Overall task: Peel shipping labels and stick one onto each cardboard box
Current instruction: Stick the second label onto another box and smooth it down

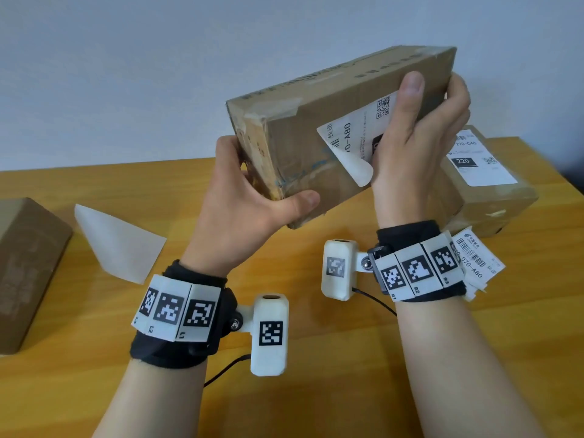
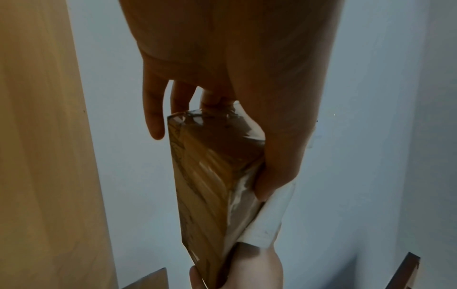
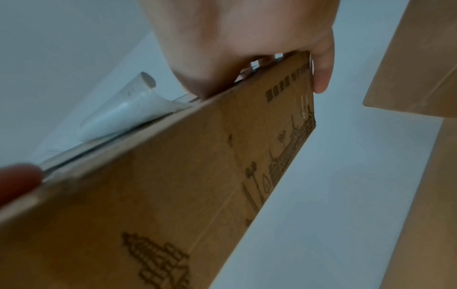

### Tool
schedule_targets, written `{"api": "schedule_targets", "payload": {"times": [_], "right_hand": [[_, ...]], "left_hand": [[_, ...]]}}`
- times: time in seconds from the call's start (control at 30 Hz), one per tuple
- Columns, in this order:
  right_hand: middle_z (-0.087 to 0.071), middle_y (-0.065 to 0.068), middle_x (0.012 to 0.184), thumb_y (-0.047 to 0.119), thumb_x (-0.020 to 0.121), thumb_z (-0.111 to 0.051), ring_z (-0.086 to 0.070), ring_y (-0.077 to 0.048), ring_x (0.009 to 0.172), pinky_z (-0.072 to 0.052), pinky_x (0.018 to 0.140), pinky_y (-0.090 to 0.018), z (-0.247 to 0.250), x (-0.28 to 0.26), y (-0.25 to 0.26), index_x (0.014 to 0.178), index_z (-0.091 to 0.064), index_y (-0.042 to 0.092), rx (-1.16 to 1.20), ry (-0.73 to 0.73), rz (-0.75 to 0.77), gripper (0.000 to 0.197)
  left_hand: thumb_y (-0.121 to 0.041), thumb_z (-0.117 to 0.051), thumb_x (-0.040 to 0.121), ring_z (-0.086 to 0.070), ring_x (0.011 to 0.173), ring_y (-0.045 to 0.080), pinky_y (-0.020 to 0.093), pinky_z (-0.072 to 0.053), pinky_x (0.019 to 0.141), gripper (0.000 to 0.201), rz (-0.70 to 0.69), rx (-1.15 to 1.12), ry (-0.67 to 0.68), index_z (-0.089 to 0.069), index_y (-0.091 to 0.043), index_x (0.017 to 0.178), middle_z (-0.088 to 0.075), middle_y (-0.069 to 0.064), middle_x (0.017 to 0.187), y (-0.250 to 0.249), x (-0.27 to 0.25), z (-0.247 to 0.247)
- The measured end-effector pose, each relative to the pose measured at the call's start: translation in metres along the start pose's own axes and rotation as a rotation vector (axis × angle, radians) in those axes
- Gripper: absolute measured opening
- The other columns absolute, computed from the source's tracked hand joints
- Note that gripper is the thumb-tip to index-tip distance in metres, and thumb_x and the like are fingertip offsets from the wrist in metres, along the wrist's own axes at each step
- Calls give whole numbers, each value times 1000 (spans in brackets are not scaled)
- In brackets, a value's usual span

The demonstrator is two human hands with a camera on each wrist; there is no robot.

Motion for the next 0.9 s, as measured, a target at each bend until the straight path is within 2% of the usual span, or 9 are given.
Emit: {"api": "schedule_targets", "payload": {"times": [0.1,0.27,0.37,0.47,0.57,0.67,0.77,0.83,0.9], "right_hand": [[-50,0,128,62,97,-41,-51,-21,120,-51,99,-47,2,3,-2,142,-45,6,50,-33,21,72],[-60,-11,122,59,100,-47,-62,-29,109,-56,87,-49,4,7,-2,131,-50,6,113,-42,71,61],[-62,-15,118,62,100,-48,-64,-29,103,-57,82,-46,4,8,-1,124,-50,11,121,-24,100,56],[-63,-15,115,60,100,-49,-65,-29,100,-58,80,-46,4,10,-2,117,-45,26,113,-32,108,39],[-65,-11,113,55,100,-51,-65,-27,100,-58,81,-45,6,11,-2,110,-46,33,117,-36,109,24],[-65,-5,109,49,102,-51,-63,-20,95,-56,79,-33,8,11,-4,111,-50,26,124,-42,110,24],[-60,11,98,38,106,-50,-53,-1,84,-45,74,-14,10,12,-8,110,-53,20,113,-53,92,19],[-55,16,90,31,109,-48,-48,6,76,-40,72,-11,12,13,-10,107,-54,17,92,-69,91,15],[-52,17,84,24,111,-42,-47,7,71,-38,68,-12,13,14,-12,104,-53,16,75,-72,60,16]], "left_hand": [[-54,-87,56,-69,110,8,32,-62,80,92,-7,-27,-10,-46,-17,129,-62,-10,124,0,0,2],[-47,-90,59,-71,115,16,48,-63,90,90,-15,-72,-5,-48,-15,132,-65,0,130,2,3,10],[-43,-90,59,-72,114,15,43,-63,90,94,-30,-110,-13,-49,-9,136,-66,5,132,0,4,17],[-42,-89,58,-72,112,14,41,-63,88,94,-36,-129,-20,-49,-7,136,-66,8,132,-1,4,20],[-42,-88,58,-73,111,15,41,-63,87,94,-38,-131,-13,-50,-6,136,-67,9,132,0,4,22],[-41,-87,58,-75,106,13,31,-62,79,95,-37,-157,-12,-50,-3,136,-67,11,130,0,5,24],[-39,-86,59,-75,101,12,26,-60,74,93,-43,-165,-10,-51,0,135,-68,12,128,-1,5,26],[-40,-84,59,-74,100,7,21,-58,72,90,-49,-166,-20,-52,0,133,-69,9,125,-2,5,28],[-40,-82,59,-72,97,1,16,-56,69,84,-47,-166,-40,-55,-4,130,-68,5,120,-2,5,30]]}}
Point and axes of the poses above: each hand's wrist, its own x-axis towards the middle knuckle, its own z-axis out of the back of the hand, y = z × x, the point moved 6 cm from there along x, towards the middle knuckle
